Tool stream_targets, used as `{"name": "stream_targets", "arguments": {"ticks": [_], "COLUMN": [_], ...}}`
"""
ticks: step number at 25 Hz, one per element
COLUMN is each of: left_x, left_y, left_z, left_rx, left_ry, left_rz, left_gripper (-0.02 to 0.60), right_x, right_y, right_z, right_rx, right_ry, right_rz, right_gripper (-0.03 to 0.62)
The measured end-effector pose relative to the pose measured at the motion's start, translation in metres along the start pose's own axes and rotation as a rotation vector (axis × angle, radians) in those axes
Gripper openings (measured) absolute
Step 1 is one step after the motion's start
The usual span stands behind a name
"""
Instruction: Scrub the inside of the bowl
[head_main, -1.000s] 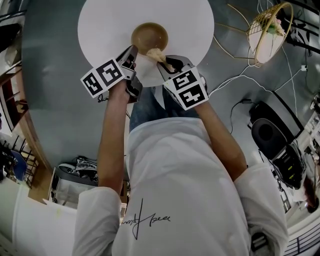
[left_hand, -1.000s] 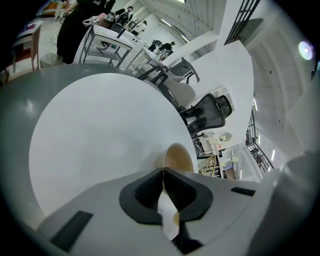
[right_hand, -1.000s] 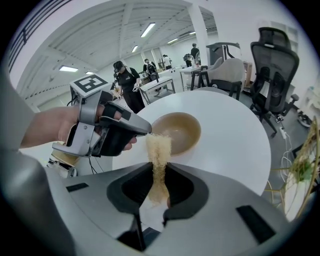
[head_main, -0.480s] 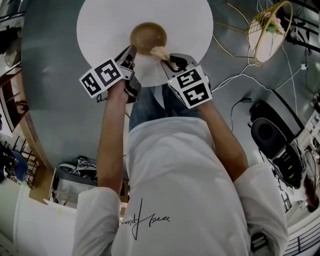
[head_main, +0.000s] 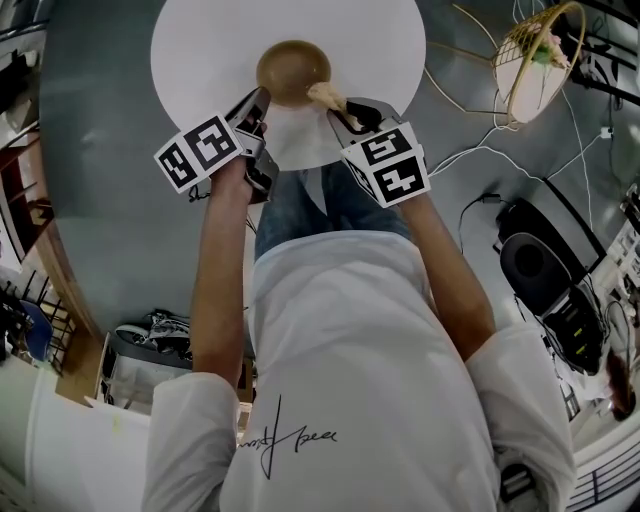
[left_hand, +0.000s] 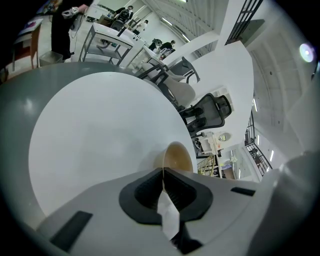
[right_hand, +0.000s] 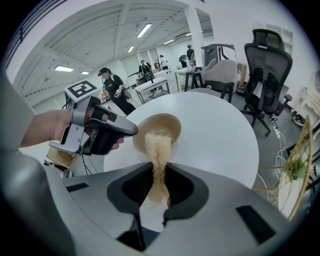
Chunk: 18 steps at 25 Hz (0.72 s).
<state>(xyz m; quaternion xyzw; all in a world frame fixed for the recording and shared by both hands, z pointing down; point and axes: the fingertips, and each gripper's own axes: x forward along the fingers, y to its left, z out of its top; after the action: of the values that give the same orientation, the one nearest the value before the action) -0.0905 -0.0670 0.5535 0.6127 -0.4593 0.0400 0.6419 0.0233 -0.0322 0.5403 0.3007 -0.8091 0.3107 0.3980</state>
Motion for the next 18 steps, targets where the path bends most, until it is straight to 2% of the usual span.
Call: {"name": "stream_targets", "arguments": {"ticks": [18], "left_x": [0.0], "left_y": [0.002], "left_z": [0.0], "left_rx": [0.002], "left_ry": [0.008], "left_rz": [-0.001], "left_gripper": [0.012], "right_x": [-0.002], "right_y": [-0.016], "right_z": [0.005], "right_rx": [-0.11], "right_ry": [0.026], "right_rz": [0.023], "right_gripper": [0.084]}}
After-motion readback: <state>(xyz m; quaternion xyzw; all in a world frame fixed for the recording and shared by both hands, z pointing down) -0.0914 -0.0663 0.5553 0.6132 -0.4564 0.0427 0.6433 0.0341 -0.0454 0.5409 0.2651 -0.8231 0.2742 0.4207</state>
